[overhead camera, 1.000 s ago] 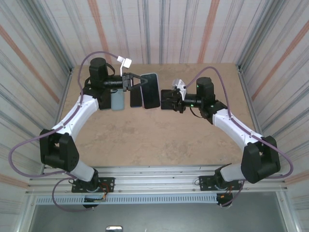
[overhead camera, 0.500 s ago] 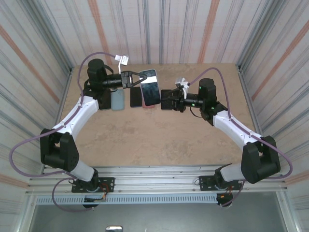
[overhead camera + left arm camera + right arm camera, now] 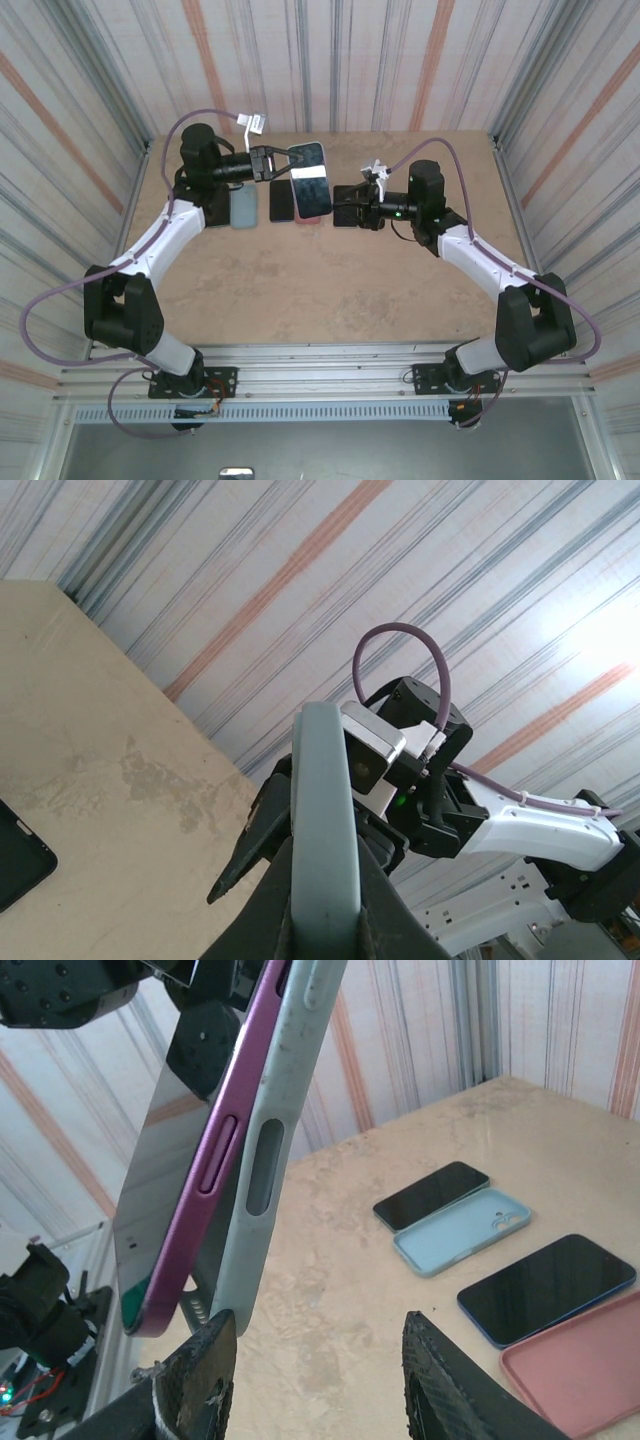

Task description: Take the phone out of the phone case

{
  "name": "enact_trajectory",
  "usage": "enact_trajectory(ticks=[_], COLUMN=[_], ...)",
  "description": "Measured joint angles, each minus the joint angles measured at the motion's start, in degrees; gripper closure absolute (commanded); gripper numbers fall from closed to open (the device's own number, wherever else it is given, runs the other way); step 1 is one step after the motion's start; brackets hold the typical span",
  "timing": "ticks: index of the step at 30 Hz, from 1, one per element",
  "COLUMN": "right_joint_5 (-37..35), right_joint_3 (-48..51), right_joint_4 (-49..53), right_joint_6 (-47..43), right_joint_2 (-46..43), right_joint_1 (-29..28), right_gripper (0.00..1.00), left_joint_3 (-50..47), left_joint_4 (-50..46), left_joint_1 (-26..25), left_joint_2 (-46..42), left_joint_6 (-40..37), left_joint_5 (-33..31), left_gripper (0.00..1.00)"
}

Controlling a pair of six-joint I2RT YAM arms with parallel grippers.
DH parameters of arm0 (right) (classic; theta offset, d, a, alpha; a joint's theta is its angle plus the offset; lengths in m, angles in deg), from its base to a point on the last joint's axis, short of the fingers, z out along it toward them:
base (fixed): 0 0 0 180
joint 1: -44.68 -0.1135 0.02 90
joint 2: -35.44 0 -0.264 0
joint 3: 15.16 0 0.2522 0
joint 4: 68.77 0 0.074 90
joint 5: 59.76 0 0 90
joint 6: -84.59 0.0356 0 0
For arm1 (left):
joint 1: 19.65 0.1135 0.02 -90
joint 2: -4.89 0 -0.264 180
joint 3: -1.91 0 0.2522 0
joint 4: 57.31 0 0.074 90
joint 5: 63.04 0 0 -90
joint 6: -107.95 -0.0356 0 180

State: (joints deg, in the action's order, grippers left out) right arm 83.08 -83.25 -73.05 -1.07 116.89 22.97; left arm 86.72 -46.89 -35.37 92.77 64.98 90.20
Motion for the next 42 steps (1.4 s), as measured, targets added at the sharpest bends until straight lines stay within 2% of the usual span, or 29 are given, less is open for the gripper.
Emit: enact_trajectory(ticks=[15, 29, 42], right_joint_5=[1.25, 1.36, 1.86], right_joint_3=[-0.79, -2.16, -2.16], right_joint_4=[-1.14, -0.85, -1.27], right_joint_6=[4.22, 5.77, 8.7], right_joint_2=[0.35, 2.67, 2.71], right_joint_1=[-0.17, -0.57, -0.68], right_gripper=[0.54, 0.54, 0.54], left_joint_3=[-2.56, -7.06, -7.1], left_joint_4=[1.46, 9.11, 14.75], left_joint_1=[-1.33, -1.7, -2.36], left_joint_2=[0.0, 0.0, 0.0], left_joint_6=[1.99, 12.09, 17.7], left_joint_5=[-5.64, -13.97, -17.42], left_gripper=[1.0, 1.0, 1.0])
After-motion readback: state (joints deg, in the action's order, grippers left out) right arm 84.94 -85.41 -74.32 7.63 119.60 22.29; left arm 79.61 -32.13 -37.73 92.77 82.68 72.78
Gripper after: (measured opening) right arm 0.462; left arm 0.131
